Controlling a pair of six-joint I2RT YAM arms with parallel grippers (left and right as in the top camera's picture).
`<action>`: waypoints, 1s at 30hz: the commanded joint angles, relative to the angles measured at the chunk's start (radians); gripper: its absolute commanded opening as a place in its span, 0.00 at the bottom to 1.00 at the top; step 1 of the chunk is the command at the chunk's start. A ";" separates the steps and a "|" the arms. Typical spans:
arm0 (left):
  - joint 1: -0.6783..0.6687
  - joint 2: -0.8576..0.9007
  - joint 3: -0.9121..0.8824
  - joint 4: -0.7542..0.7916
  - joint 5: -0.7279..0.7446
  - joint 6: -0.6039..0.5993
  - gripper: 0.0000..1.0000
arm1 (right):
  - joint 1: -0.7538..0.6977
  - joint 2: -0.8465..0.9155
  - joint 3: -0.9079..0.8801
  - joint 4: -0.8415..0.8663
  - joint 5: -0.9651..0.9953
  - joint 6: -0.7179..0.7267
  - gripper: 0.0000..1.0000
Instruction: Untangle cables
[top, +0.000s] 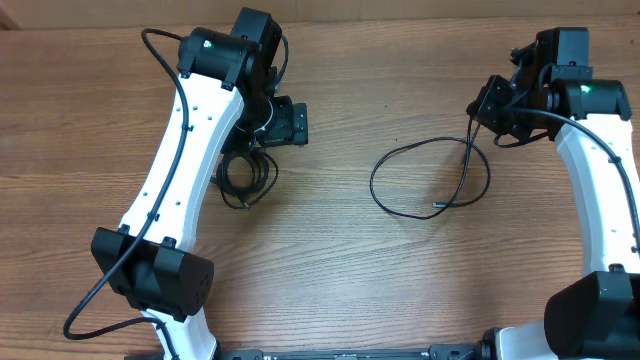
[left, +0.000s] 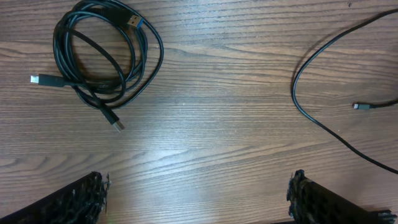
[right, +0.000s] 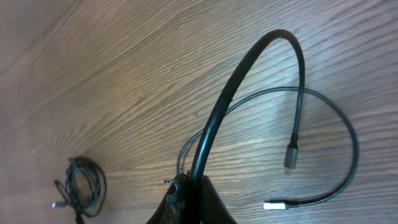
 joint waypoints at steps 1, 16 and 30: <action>-0.008 0.007 -0.008 0.003 0.008 0.008 0.95 | -0.002 -0.002 -0.015 0.010 -0.047 -0.068 0.04; -0.008 0.007 -0.008 0.002 0.008 0.008 0.96 | -0.002 0.001 -0.213 0.074 -0.041 -0.053 0.99; -0.008 0.007 -0.008 0.000 0.008 0.008 0.97 | -0.003 0.001 -0.033 -0.094 -0.047 -0.032 1.00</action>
